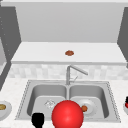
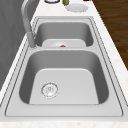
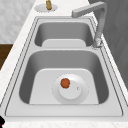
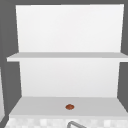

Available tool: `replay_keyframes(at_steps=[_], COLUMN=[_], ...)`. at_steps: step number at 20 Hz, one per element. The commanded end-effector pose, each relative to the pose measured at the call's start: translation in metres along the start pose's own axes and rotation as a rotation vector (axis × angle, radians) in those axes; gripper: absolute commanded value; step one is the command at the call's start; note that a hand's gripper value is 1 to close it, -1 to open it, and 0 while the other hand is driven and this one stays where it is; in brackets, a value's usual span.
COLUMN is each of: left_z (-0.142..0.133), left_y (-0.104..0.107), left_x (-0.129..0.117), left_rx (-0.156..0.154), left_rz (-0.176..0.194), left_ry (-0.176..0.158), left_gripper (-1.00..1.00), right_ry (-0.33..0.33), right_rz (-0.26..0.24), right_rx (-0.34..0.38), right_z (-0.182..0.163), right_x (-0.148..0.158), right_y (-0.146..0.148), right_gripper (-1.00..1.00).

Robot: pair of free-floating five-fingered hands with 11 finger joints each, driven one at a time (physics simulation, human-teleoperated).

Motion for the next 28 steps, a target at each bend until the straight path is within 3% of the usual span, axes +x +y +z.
replay_keyframes(at_steps=[1,12,18,28], left_z=[0.0,0.0,0.0,0.0], left_y=[0.0,0.0,0.0,0.0], left_x=[0.0,0.0,0.0,0.0], left_rx=[0.0,0.0,0.0,0.0], left_rz=[0.0,0.0,0.0,0.0], left_ry=[0.0,0.0,0.0,0.0], left_gripper=[0.0,0.0,0.0,0.0], right_ry=[-0.008,-0.013,-0.021,-0.019], right_rz=[0.076,0.087,0.06,0.068], right_rx=[-0.043,-0.024,-0.016,-0.004], right_z=[0.005,0.031,0.063,0.114], right_x=[0.011,0.044,0.068,0.111], right_y=[-0.019,-0.076,-0.109,-0.171], right_gripper=[1.0,1.0,1.0,1.0])
